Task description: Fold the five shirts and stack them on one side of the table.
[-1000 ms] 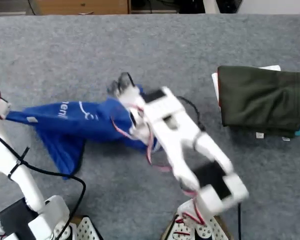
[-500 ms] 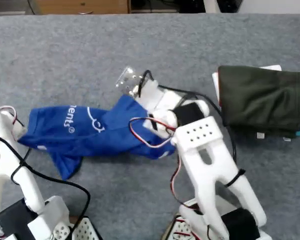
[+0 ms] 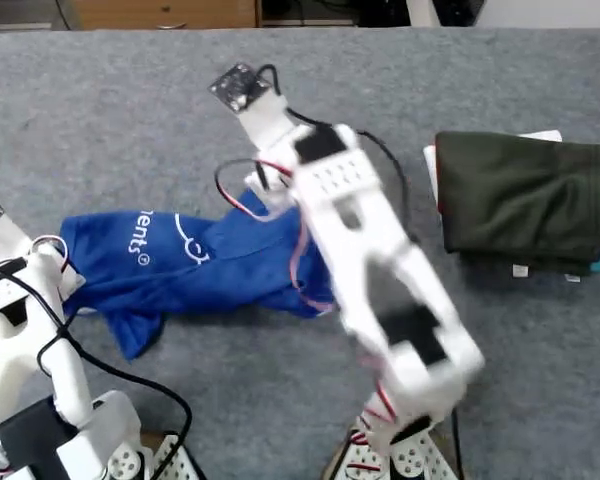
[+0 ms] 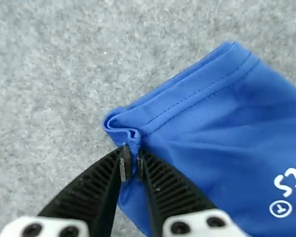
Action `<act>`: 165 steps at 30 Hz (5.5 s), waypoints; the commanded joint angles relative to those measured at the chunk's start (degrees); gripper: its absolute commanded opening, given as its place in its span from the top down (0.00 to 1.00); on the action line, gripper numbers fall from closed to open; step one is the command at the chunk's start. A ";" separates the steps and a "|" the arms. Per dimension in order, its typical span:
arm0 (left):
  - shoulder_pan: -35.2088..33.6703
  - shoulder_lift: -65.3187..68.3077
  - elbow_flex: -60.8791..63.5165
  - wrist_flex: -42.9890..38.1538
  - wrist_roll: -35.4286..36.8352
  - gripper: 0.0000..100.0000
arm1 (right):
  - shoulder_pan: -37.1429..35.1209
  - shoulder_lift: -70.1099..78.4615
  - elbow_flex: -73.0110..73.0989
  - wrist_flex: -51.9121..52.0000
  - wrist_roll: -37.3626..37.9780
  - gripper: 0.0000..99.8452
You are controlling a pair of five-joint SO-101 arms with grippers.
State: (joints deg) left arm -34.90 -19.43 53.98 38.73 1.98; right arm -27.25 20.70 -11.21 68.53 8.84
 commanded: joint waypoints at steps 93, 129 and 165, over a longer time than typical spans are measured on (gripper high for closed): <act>0.44 5.23 -4.04 -2.99 -0.44 0.98 | 5.93 -42.42 52.62 16.88 30.07 0.83; 0.18 5.23 -3.96 -2.99 -0.53 0.98 | 6.46 -42.51 51.82 15.21 25.32 0.89; 0.18 5.32 -4.13 -2.99 -0.44 0.98 | 6.64 -42.86 54.20 13.01 25.14 1.00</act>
State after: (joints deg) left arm -34.90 -13.98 52.22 36.00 1.98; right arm -20.84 -20.53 45.49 79.87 34.86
